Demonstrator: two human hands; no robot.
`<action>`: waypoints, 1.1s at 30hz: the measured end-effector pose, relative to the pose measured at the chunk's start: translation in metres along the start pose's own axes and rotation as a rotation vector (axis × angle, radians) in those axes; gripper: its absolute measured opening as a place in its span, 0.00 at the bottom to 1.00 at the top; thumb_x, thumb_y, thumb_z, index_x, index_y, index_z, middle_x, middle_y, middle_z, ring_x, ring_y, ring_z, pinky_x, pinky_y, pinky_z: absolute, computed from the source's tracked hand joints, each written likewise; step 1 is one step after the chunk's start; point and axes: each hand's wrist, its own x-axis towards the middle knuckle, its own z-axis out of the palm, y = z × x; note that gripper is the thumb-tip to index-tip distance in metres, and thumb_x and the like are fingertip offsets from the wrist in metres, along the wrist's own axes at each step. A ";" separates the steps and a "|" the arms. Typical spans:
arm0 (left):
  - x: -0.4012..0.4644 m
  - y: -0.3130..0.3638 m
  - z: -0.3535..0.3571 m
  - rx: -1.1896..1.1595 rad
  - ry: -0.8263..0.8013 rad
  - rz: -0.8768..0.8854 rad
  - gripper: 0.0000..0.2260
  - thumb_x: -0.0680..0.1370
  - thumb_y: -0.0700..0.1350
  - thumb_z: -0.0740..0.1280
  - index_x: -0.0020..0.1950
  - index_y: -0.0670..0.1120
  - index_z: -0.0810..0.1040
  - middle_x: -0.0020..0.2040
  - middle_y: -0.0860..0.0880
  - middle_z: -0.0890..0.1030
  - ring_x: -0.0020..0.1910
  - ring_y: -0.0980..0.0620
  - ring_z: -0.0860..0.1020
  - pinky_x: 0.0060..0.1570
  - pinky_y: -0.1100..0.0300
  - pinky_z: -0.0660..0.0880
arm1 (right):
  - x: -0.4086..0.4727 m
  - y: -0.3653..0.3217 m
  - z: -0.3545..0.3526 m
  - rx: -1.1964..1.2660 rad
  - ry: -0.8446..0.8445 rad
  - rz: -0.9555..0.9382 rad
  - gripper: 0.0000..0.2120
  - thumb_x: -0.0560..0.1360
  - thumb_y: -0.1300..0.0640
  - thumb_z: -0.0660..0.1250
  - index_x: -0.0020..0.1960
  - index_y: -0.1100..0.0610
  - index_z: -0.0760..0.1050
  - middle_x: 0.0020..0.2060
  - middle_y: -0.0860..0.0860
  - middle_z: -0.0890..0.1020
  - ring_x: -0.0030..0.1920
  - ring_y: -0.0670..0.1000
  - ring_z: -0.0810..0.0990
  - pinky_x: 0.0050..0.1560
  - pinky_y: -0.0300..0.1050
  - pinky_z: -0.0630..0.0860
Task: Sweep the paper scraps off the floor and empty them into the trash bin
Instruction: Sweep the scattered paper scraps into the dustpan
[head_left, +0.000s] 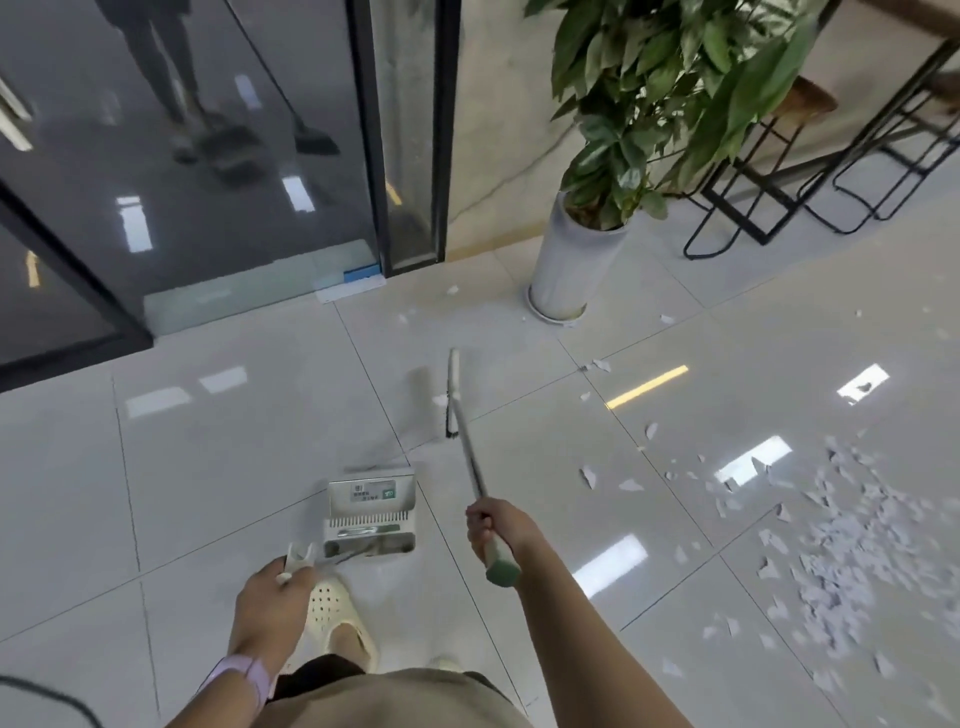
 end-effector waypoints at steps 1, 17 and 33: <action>0.015 0.003 -0.007 -0.010 -0.001 -0.020 0.06 0.75 0.41 0.64 0.39 0.42 0.75 0.31 0.44 0.74 0.30 0.43 0.69 0.28 0.58 0.69 | 0.007 -0.003 0.016 -0.002 -0.037 0.020 0.14 0.76 0.69 0.60 0.33 0.58 0.66 0.23 0.50 0.66 0.19 0.45 0.65 0.16 0.35 0.63; 0.191 0.105 -0.114 0.199 -0.038 0.151 0.07 0.77 0.46 0.65 0.41 0.47 0.76 0.35 0.45 0.80 0.32 0.45 0.76 0.31 0.59 0.72 | 0.094 -0.053 0.227 0.467 -0.361 0.195 0.11 0.79 0.65 0.57 0.39 0.57 0.64 0.22 0.49 0.68 0.16 0.46 0.68 0.16 0.35 0.68; 0.278 0.283 -0.011 0.118 -0.088 0.041 0.06 0.72 0.45 0.65 0.36 0.46 0.74 0.29 0.46 0.72 0.29 0.45 0.68 0.27 0.61 0.66 | 0.133 -0.287 0.075 0.376 0.494 -0.098 0.05 0.76 0.63 0.61 0.41 0.60 0.71 0.28 0.54 0.74 0.25 0.52 0.74 0.26 0.40 0.73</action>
